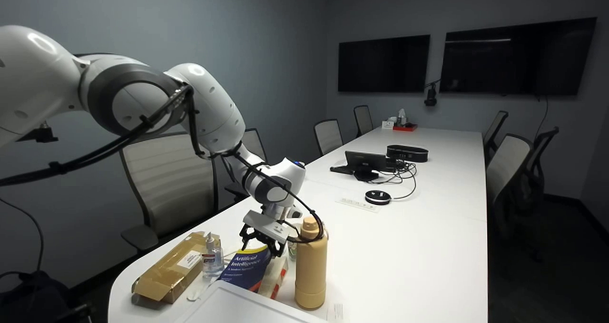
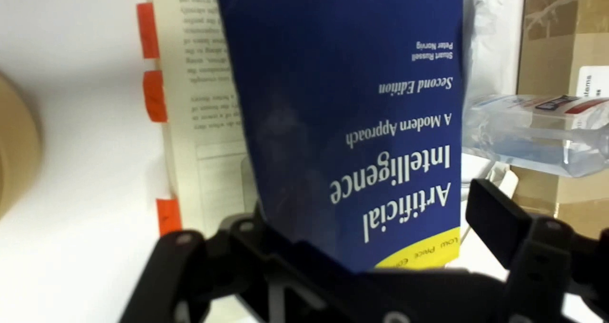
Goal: Open the blue book.
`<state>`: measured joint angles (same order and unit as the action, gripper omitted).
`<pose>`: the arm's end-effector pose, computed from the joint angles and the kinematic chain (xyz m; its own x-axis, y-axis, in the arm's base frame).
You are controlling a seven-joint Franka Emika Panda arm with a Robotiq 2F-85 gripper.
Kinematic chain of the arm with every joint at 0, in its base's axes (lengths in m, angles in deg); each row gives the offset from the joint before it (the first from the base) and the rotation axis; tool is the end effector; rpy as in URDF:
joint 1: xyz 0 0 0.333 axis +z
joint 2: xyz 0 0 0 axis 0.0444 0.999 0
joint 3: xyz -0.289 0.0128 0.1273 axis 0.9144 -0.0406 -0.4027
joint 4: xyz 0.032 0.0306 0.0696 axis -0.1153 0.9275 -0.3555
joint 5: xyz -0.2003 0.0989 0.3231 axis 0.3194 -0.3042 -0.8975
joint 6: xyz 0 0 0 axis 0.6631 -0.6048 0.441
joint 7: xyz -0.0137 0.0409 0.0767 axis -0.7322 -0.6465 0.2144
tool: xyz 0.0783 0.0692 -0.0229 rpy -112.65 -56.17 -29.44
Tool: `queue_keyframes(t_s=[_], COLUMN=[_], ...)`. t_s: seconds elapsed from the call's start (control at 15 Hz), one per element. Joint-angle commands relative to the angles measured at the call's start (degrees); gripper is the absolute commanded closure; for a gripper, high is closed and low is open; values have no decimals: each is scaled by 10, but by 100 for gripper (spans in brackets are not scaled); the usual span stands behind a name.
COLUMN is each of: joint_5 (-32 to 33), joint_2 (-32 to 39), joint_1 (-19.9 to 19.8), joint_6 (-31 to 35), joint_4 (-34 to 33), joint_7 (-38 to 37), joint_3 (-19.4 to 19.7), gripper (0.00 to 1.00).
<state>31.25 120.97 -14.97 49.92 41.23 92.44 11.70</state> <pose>0.6483 -0.0792 0.0664 0.9252 0.3573 -0.1279 0.2948 -0.8890 -0.3505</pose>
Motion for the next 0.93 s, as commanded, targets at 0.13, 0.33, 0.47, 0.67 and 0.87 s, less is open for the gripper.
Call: queue_keyframes(t_s=[0.13,0.33,0.47,0.67,0.87], joint_5=[-32,-38,-37,-39,-47], joint_2=[-4,-9,-16,-18,-13], joint_1=[2,3,7,10,11], joint_6=[-61,-94,-116,-158,-205], joint_4=[-15,-23,-27,-41,-57], joint_7=[21,27,34,48,67], joint_3=[-5,-8,-7,-8,-11], gripper=[0,0,0,0,0])
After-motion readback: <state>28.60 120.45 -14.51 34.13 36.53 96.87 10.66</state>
